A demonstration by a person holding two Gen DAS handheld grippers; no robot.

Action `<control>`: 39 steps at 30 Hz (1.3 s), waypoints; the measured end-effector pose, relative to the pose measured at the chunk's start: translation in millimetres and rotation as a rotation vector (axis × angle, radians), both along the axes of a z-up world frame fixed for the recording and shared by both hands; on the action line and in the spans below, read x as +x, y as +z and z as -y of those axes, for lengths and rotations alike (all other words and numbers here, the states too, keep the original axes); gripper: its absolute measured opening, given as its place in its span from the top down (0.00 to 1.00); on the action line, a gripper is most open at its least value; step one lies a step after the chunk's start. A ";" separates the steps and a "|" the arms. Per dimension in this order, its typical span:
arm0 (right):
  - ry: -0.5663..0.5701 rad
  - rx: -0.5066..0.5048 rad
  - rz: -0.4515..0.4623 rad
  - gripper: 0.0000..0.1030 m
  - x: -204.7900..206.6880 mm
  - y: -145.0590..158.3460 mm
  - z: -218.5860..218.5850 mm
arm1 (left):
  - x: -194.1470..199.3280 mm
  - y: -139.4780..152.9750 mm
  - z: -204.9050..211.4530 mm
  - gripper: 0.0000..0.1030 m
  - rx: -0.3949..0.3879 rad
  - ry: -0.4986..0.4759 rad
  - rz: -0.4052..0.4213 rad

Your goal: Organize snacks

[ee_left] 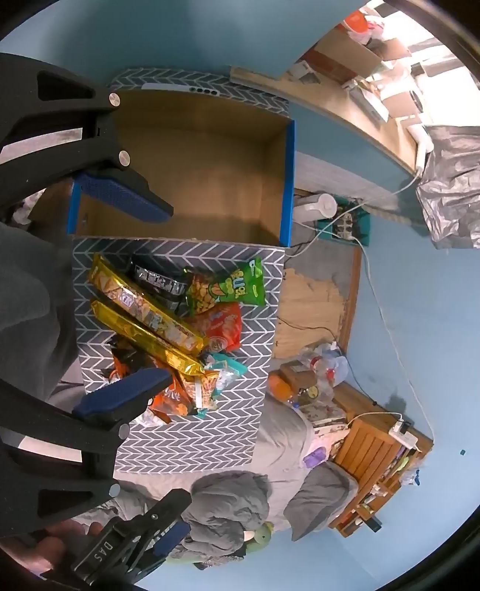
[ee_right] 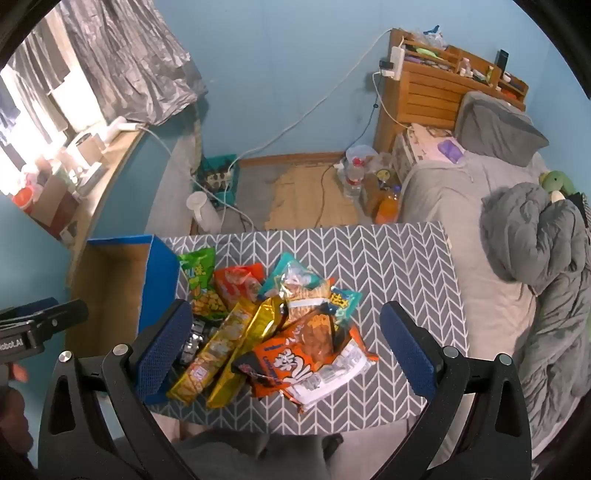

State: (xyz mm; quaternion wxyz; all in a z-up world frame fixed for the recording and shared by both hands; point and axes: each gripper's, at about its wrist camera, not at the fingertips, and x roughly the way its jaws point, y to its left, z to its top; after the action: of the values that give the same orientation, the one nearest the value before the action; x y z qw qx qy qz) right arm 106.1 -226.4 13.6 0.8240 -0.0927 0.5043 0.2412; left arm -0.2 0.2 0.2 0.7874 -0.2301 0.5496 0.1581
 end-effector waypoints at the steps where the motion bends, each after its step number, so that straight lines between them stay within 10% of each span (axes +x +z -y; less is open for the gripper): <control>1: 0.001 0.001 -0.007 0.02 0.4 -0.3 -0.1 | 0.2 0.0 -0.1 0.20 -0.004 -0.004 0.003; 39: -0.002 0.006 -0.012 0.02 1.6 0.6 0.0 | -5.2 2.2 9.8 0.20 -0.029 0.000 0.035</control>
State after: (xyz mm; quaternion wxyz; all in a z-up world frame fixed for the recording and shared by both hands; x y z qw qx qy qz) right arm 107.6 -226.5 14.3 0.8214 -0.0882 0.5085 0.2427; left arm -5.4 -9.6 2.4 0.7933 -0.2443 0.5382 0.1459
